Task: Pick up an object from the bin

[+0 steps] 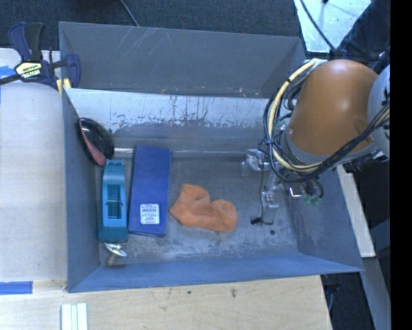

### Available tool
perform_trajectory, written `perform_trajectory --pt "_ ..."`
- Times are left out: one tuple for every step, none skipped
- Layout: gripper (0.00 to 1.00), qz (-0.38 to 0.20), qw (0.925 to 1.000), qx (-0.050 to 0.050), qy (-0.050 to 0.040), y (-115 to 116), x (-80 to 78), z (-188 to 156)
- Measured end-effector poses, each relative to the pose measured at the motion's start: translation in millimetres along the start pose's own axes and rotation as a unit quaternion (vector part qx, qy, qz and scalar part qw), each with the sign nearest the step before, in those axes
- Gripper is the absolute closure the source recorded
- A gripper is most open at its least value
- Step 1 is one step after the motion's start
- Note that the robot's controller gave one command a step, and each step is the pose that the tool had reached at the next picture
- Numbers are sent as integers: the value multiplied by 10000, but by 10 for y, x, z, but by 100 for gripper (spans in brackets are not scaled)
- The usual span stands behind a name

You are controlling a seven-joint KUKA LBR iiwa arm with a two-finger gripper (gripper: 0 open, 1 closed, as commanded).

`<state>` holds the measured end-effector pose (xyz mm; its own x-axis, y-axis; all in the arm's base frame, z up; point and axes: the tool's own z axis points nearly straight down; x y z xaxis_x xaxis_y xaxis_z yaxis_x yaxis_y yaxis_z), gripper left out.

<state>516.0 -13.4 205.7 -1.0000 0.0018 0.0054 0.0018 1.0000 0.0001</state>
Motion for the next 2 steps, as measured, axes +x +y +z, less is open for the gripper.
perform_trajectory --pt "0 -1 10000 1 -44 0 -17 -44" --pt "0 -40 10000 3 -81 144 -67 432"
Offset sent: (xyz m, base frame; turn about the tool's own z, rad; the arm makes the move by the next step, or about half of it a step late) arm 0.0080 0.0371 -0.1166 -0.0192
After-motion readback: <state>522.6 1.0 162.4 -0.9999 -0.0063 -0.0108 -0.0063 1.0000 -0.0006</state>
